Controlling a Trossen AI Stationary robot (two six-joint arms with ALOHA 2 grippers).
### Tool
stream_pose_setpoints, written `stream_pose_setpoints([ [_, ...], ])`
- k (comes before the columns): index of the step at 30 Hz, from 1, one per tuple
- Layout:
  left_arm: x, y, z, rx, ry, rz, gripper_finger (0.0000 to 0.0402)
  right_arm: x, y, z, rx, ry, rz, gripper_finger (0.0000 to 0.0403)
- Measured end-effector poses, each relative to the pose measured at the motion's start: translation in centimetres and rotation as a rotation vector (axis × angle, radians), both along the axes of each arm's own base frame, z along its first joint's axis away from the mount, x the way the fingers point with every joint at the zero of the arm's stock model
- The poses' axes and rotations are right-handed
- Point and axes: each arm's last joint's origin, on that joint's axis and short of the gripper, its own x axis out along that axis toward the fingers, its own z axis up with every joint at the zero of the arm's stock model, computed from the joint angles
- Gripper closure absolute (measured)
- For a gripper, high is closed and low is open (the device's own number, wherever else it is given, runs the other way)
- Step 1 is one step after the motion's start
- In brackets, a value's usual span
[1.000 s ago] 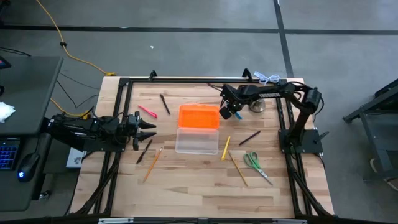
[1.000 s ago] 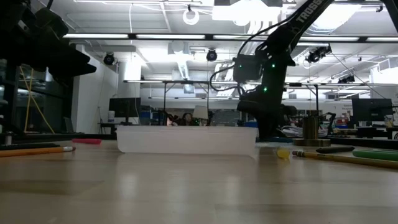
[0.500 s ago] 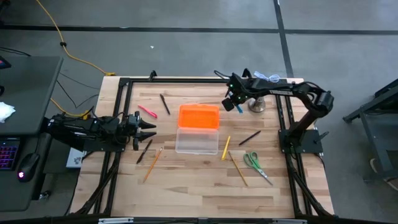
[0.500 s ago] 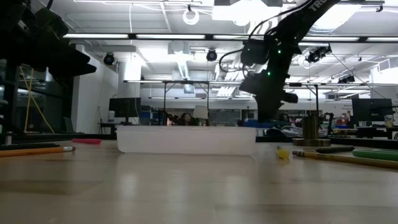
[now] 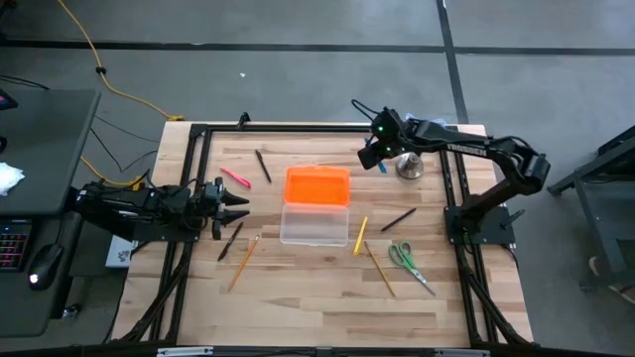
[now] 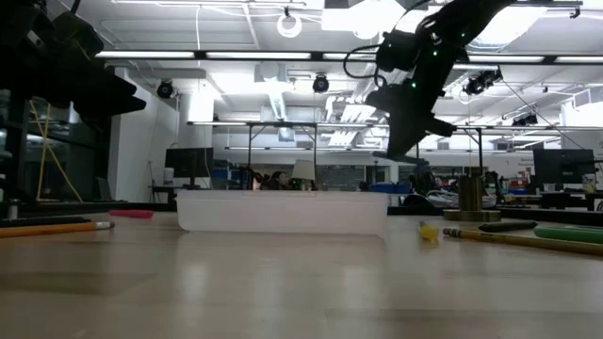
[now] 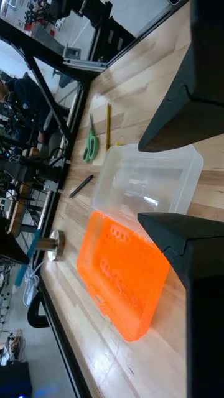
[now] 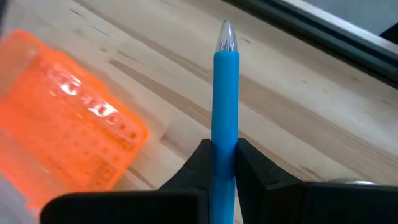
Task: Pick & place school supplies into a supply box
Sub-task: Put the blue pen into the orange supply box
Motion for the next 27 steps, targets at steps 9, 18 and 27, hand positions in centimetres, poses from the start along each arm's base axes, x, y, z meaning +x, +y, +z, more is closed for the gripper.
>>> stream_pose_setpoints([
  [9,0.0,0.0,0.0,0.0,0.0,0.0,0.0202,-0.2,0.2,1.1,-0.018,-0.057,-0.005,0.0378],
  [18,0.0,0.0,0.0,0.0,0.0,0.0,0.0202,0.0,0.1,1.2,-0.013,-0.093,0.001,0.0378],
  [27,0.0,0.0,0.0,0.0,0.0,0.0,0.0202,0.8,0.0,1.9,0.021,-0.231,0.064,0.0378],
])
